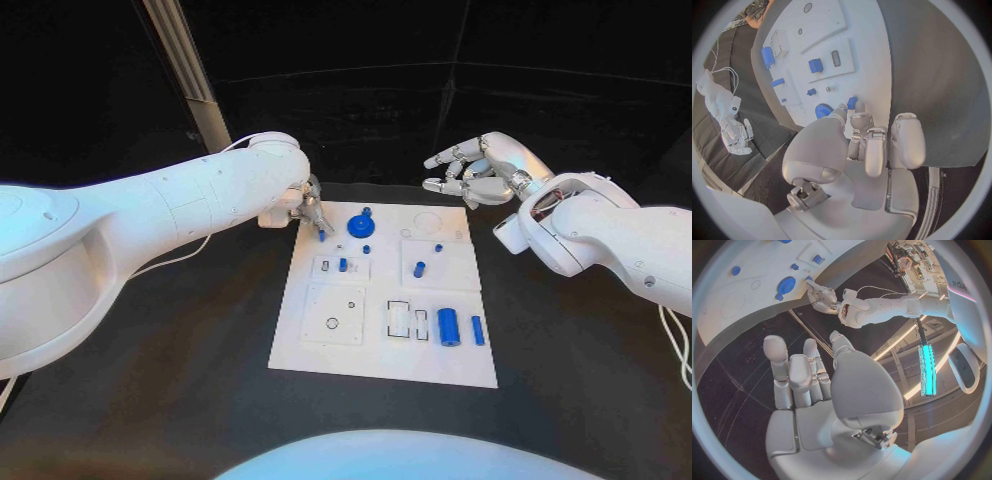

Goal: Assemble the parts on the task board

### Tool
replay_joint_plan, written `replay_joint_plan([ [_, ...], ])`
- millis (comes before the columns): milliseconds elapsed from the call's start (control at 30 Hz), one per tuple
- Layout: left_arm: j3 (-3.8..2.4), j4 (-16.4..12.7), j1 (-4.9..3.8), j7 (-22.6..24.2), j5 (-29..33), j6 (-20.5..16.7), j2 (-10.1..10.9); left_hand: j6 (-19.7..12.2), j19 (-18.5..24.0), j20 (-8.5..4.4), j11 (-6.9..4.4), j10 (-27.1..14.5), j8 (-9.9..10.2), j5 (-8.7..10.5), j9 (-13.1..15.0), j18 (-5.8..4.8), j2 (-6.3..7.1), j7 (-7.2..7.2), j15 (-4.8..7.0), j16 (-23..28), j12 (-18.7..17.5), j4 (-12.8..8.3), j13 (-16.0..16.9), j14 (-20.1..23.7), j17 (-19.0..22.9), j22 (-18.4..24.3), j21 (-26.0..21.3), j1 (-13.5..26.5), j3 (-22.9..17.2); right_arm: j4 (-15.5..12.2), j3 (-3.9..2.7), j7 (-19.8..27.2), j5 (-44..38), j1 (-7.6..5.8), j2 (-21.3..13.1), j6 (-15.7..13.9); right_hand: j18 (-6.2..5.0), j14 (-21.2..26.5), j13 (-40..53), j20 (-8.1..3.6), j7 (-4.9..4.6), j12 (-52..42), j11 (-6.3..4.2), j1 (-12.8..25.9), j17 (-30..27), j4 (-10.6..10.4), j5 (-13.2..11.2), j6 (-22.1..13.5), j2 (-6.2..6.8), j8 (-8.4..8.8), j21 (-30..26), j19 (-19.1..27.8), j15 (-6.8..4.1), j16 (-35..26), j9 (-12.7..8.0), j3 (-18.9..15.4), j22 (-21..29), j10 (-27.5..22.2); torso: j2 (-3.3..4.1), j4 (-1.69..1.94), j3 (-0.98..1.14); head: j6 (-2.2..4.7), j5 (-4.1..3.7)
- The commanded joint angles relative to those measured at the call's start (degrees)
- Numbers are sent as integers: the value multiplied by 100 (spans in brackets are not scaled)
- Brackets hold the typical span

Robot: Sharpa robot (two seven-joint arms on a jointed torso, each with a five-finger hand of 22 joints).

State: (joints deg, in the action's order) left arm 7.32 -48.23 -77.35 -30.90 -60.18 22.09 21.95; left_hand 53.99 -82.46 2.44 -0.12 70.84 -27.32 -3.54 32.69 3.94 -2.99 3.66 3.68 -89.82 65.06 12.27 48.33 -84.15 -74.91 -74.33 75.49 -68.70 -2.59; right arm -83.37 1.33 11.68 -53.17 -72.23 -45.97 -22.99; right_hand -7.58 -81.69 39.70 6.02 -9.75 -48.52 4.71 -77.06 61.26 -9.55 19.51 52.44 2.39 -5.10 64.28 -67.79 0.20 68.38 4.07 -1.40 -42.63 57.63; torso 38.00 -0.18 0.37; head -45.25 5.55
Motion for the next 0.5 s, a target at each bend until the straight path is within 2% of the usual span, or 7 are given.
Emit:
replay_joint_plan([
  [33, -1, 9, -6, 108, -40, 112, -10, 57, -37, -22, -49, 6, -28, 20, 16, 15, 3, -12, 42, -18, 26, -45, 14, -585, -1509, -10, 18, -76, -1, 6, -5, 17, 15, -11, 10, 34, -111, 28, -8, 16, 9, -26, -8, -19, 2, 2, 16, -39, -21, -3, -39, 26, -7, -8, -1, -12, 4, -45, 1, 0, 1, -1, 3],
  [433, 0, 39, -2, 132, -18, 107, -13, 79, -42, -27, -59, 25, -59, 23, 31, 12, -13, -25, 49, -18, 39, -70, 34, -585, -1509, -21, 26, -98, -13, 19, -5, 15, 15, -11, 12, 35, -111, 27, -14, 16, 10, -30, -9, -36, 1, 1, 18, -38, -31, -5, -41, 23, -7, -8, -1, -10, 5, -47, 4, -4, 2, -8, 0],
  [500, 0, 41, -2, 131, 27, 88, -14, 76, -40, -37, -74, 33, -78, 25, 40, 14, -115, -40, 60, -18, 36, -110, 30, -585, -1509, -20, 22, -165, -83, 19, -5, 15, 15, -11, 14, 36, -111, 27, -14, 16, 10, -30, -9, -36, 1, 1, 18, -38, -31, -5, -41, 23, -7, -8, -1, -10, 5, -47, 2, 0, 1, -8, -2],
])
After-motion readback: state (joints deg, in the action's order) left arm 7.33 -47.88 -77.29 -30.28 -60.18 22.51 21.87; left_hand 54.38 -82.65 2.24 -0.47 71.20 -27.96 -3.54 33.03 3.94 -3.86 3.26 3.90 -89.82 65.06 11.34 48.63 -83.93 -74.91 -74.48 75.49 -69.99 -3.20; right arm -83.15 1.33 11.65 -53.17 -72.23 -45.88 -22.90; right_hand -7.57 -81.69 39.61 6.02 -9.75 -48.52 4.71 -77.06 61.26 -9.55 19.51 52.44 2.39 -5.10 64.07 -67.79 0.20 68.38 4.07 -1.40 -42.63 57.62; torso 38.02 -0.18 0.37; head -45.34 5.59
